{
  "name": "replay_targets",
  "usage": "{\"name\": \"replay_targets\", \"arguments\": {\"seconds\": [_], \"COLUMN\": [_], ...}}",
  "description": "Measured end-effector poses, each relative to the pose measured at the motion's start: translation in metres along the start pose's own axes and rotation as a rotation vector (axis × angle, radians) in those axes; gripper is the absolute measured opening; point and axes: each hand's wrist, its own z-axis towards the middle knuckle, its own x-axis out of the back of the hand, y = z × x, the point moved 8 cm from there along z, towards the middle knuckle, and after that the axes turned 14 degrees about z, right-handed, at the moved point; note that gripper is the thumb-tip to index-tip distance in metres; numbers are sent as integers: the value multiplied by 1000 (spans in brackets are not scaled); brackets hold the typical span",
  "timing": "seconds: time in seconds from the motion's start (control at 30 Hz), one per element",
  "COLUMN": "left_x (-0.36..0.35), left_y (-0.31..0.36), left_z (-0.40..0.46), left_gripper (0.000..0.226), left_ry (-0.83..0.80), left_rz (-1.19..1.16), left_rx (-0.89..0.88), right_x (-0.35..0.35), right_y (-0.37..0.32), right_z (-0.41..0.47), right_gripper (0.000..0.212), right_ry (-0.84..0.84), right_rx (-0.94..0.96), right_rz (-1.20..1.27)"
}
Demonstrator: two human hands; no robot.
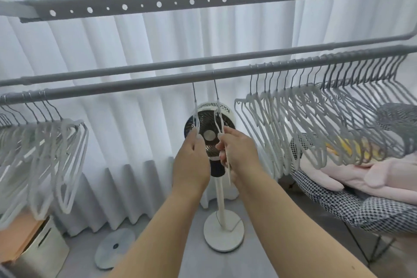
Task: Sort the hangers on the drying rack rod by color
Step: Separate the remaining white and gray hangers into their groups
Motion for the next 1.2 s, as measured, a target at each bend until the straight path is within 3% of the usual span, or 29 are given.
{"name": "replay_targets", "arguments": {"seconds": [0.27, 0.47, 0.53, 0.8, 1.2], "left_x": [-36, -54, -57, -66, -69], "left_y": [28, 41, 43, 47, 49], "left_z": [-1, -4, -5, -5, -4], "left_gripper": [42, 44, 44, 43, 44], "left_ry": [-40, -65, -62, -56, -63], "left_rz": [40, 50, 44, 26, 55], "left_rx": [-55, -73, -76, -64, -73], "right_x": [26, 38, 41, 44, 47], "right_y": [-27, -43, -46, -44, -46], "right_z": [8, 7, 8, 17, 19], "right_gripper": [44, 9, 9, 46, 44], "right_ry": [31, 7, 3, -1, 9], "right_rx": [20, 35, 29, 15, 18], "right_rz": [-31, -87, -84, -74, -80]}}
